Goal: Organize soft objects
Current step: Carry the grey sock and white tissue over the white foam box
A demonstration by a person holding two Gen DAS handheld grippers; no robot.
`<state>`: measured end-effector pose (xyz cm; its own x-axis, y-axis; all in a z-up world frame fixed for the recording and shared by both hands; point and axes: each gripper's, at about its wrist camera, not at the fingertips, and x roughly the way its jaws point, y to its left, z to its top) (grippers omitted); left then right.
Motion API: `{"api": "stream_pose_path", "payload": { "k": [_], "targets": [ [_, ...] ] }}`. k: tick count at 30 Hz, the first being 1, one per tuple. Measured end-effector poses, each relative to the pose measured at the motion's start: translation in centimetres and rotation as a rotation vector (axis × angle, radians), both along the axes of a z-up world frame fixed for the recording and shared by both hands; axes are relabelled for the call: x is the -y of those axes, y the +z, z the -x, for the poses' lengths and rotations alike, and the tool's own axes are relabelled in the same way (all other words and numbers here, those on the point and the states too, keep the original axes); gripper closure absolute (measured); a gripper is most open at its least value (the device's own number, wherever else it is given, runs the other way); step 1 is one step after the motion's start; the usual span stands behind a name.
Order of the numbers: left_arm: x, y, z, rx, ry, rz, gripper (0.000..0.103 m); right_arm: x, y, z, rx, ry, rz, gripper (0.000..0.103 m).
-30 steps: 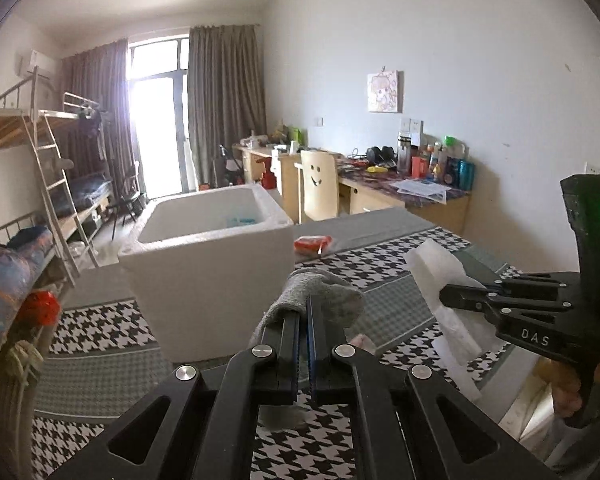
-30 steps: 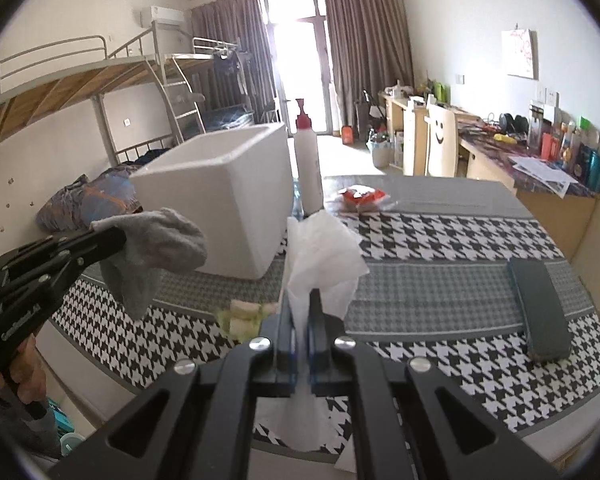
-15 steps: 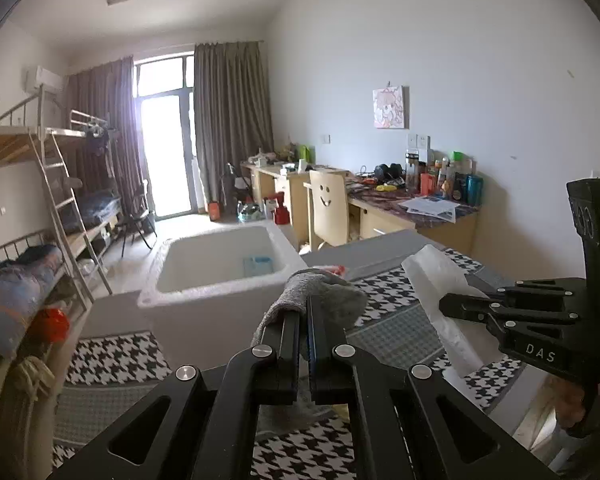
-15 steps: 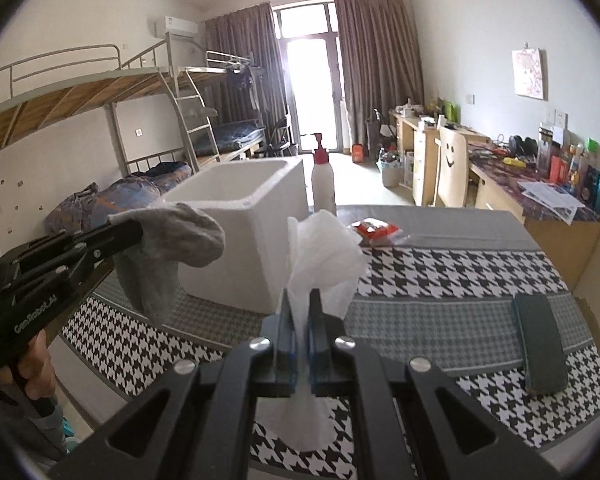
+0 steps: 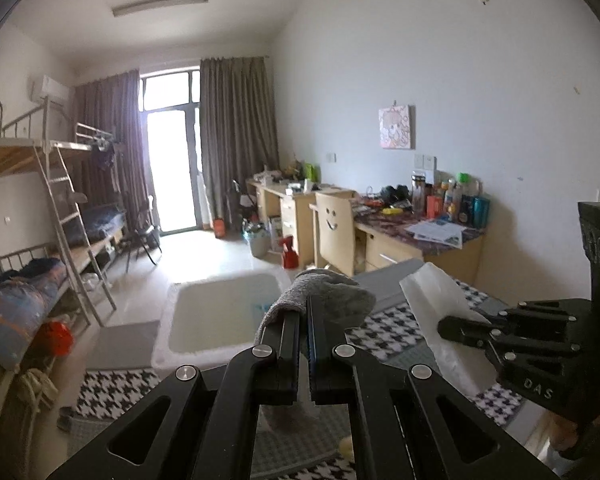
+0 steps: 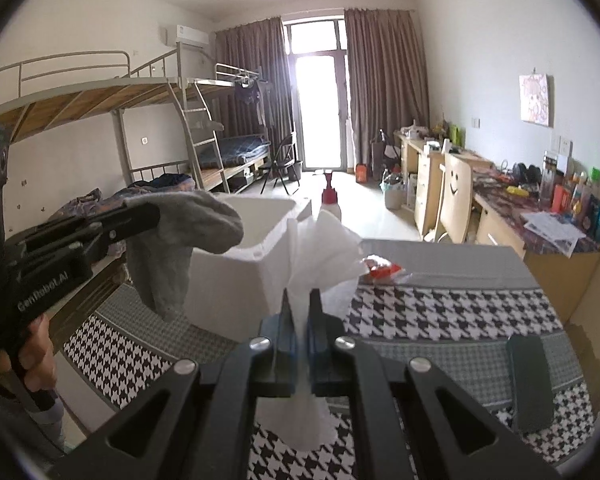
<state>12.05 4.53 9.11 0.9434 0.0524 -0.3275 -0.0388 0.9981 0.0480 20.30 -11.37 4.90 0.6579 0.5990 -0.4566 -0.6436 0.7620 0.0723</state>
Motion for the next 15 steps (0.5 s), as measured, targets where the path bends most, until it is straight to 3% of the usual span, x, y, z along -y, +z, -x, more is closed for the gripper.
{"api": "stream_pose_path", "payload": {
  "k": [15],
  "targets": [
    [-1.4, 2.6, -2.9, 0.018, 0.022, 0.000, 0.100, -1.4, 2.6, -2.0, 0.031, 0.018, -0.018, 0.096]
  ]
}}
